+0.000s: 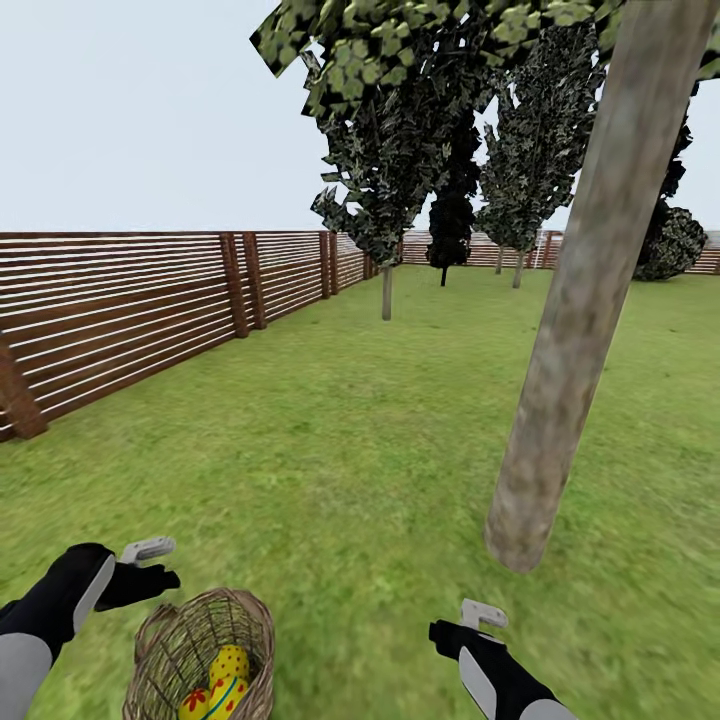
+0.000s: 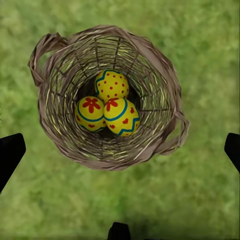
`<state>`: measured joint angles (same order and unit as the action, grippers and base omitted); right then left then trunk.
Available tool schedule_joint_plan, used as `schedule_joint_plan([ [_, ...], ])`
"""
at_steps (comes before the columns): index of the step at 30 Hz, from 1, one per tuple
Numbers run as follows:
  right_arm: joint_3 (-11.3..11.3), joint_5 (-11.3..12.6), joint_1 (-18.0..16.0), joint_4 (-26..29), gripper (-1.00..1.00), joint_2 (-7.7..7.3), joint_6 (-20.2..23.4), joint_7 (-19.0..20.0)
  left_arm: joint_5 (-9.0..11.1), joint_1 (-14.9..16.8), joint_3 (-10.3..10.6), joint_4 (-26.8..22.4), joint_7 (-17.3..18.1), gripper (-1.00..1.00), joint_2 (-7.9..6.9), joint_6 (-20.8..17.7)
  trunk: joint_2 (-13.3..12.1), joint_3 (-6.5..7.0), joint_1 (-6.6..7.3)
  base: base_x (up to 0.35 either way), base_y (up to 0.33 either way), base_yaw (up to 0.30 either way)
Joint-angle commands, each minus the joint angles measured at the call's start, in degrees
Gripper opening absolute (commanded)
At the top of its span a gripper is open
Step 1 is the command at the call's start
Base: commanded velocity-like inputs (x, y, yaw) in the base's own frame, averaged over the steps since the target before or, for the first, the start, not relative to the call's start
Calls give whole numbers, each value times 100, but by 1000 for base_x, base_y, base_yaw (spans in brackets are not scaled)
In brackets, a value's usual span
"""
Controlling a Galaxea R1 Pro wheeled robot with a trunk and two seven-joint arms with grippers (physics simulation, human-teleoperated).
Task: Take the three Easter eggs out of the wicker basket on the lawn in the garden, then place them on the lawn next to a single tree (choose any tree) so that all three eggs are next to the same tree and none are left in the basket.
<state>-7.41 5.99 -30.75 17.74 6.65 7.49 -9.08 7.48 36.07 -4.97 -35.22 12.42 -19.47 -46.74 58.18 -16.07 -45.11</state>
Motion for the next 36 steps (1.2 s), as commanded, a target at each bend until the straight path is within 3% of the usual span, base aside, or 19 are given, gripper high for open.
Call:
schedule_joint_plan([
  [1, 1, 60, -1, 13, 100, 3, 25, -23, 34, 52, -11, 106, -2, 100, -4, 43, -37, 11, 22, 0, 0, 0],
  [7, 3, 60, -2, 18, 100, 3, 25, -23, -16, 532, 120, 1147, -40, 100, 14, 623, -277, 119, 154, 0, 0, 0],
  [14, 3, 60, -1, 15, 100, 3, 24, -23, -274, 666, 443, 1861, -89, 100, 131, 1193, -558, 244, 308, 0, 0, 0],
  [20, 3, 60, -3, 18, 100, 3, 24, -23, -262, 676, 453, 1997, -47, 100, 127, 1340, -799, 352, 439, 0, 0, 0],
  [30, 1, 60, -1, 13, 100, 3, 23, -23, -258, 666, 477, 1962, -15, 100, 144, 1467, -799, 352, 439, 18, 0, 0],
  [36, 3, 58, -1, 13, 100, 3, 20, -23, -264, 665, 479, 1958, -12, 100, 145, 1489, -799, 352, 439, 242, 0, 0],
])
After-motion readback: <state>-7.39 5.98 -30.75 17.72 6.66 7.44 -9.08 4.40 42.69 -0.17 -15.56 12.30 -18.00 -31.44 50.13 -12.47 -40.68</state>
